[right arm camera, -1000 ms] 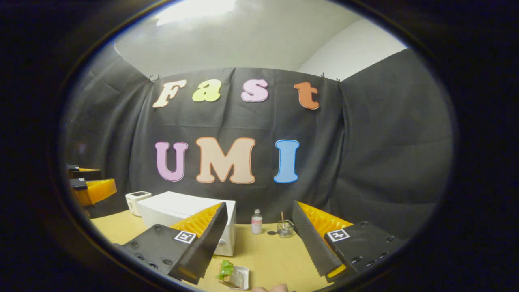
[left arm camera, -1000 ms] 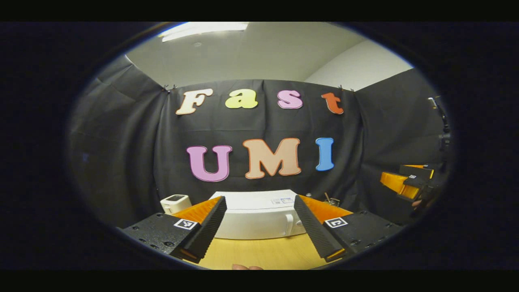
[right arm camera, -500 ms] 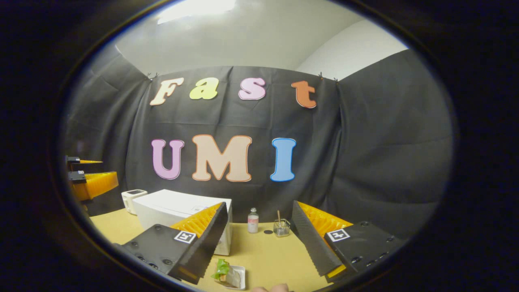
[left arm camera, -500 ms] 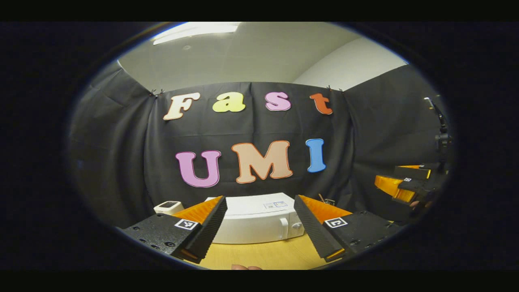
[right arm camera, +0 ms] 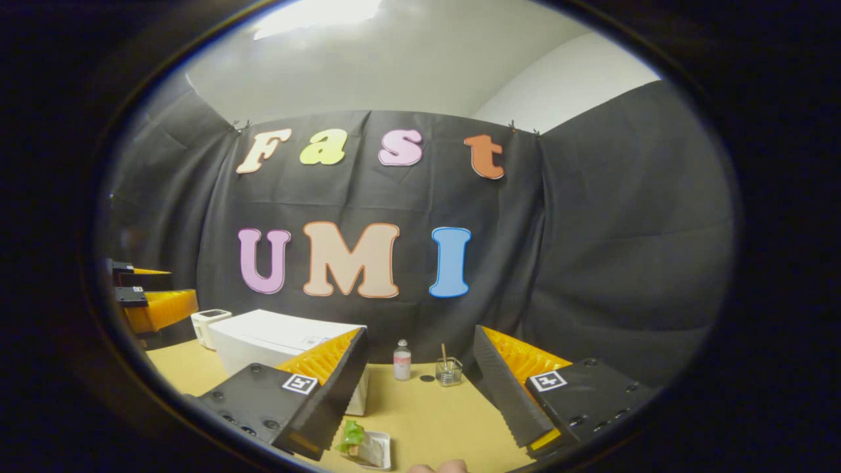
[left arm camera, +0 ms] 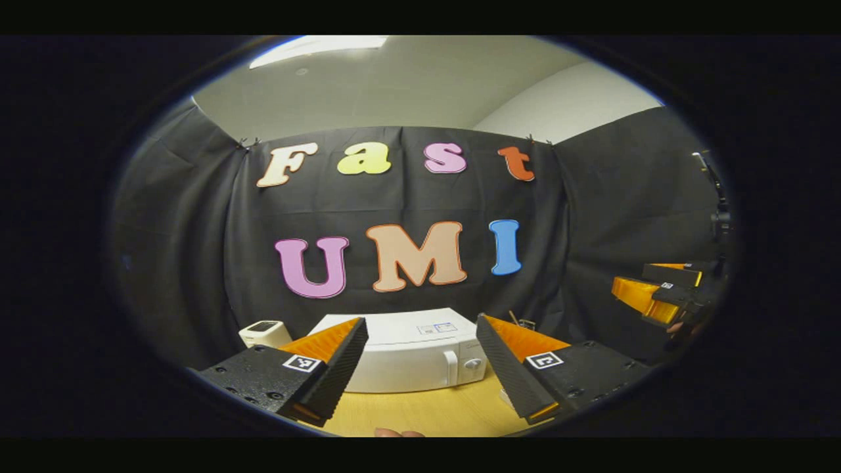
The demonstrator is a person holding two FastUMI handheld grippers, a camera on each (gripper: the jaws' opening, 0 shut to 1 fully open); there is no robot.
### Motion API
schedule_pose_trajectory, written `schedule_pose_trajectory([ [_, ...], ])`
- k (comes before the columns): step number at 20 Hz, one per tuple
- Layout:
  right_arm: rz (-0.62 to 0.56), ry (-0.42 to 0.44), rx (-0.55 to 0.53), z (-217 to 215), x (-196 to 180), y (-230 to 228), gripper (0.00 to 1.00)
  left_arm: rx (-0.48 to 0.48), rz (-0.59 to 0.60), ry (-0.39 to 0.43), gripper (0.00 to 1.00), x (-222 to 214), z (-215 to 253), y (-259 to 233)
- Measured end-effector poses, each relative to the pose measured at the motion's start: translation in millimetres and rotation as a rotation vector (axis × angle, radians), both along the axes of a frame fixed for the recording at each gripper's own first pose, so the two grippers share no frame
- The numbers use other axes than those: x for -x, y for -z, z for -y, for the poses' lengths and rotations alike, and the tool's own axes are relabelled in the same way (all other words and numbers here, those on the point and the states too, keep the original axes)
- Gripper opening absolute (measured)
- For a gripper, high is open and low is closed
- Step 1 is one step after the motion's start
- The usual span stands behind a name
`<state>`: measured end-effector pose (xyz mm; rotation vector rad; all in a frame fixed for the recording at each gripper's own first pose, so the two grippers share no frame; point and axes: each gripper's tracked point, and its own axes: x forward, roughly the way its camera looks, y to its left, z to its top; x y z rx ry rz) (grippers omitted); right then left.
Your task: Open the microwave oven with the left hand, put the food in, and close the microwave oven.
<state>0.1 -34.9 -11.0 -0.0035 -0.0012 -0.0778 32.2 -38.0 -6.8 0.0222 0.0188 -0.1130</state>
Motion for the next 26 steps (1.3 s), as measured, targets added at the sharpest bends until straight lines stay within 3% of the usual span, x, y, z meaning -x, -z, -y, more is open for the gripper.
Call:
schedule_pose_trajectory([
  [1, 0.002, 0.001, 0.001, 1, 1, 1, 1.00, -0.002, 0.002, -0.001, 0.97, 0, 0, -1],
  [13, 0.003, -0.014, -0.007, 3, 11, 6, 0.96, -0.026, -0.012, -0.016, 0.98, -11, 6, 28],
  [26, 0.016, -0.030, 0.012, 0, 33, -1, 1.00, -0.058, -0.171, 0.006, 1.00, -73, 26, 156],
])
